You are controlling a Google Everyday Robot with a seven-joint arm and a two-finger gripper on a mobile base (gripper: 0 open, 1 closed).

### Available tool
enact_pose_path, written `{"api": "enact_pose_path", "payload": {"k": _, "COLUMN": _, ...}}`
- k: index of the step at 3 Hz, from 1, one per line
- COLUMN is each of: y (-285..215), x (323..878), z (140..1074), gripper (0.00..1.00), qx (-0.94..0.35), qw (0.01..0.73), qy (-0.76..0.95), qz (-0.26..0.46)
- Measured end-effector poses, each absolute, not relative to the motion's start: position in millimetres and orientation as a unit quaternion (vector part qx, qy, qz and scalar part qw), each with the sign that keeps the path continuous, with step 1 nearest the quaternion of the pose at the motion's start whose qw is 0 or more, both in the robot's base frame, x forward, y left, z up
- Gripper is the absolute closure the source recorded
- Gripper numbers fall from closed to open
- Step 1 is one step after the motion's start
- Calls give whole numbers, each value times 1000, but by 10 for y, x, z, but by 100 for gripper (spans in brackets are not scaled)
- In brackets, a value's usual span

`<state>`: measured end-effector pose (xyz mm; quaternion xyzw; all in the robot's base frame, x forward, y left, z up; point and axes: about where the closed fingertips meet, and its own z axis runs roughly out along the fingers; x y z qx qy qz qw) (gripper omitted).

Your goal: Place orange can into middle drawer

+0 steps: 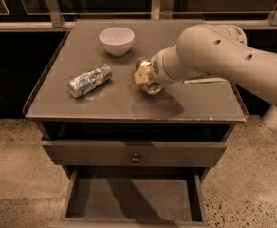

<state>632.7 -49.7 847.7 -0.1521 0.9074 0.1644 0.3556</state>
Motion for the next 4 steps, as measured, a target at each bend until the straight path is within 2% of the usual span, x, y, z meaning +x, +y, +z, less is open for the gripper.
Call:
{"api": "enact_pose_path", "payload": {"k": 1, "y": -497, "x": 6327, "z": 8478, "gripper": 89, "qx": -152, "qw": 356, "qy": 907, "qz": 164}}
{"api": "enact_pose_path", "payload": {"k": 2, "y": -497, "x": 6327, "z": 8478, "gripper": 100, "qx": -152, "qw": 356, "qy": 907, "qz": 164}}
{"api": "enact_pose_path", "payload": {"k": 3, "y": -492, "x": 6308, "z": 8519, "gripper": 100, "qx": -160, "qw": 357, "qy": 903, "qz": 181}}
{"api": "enact_pose_path", "payload": {"k": 4, "y": -506, "x": 6243, "z": 8579, "gripper": 100, "qx": -168, "qw": 342, "qy": 892, "qz": 243}}
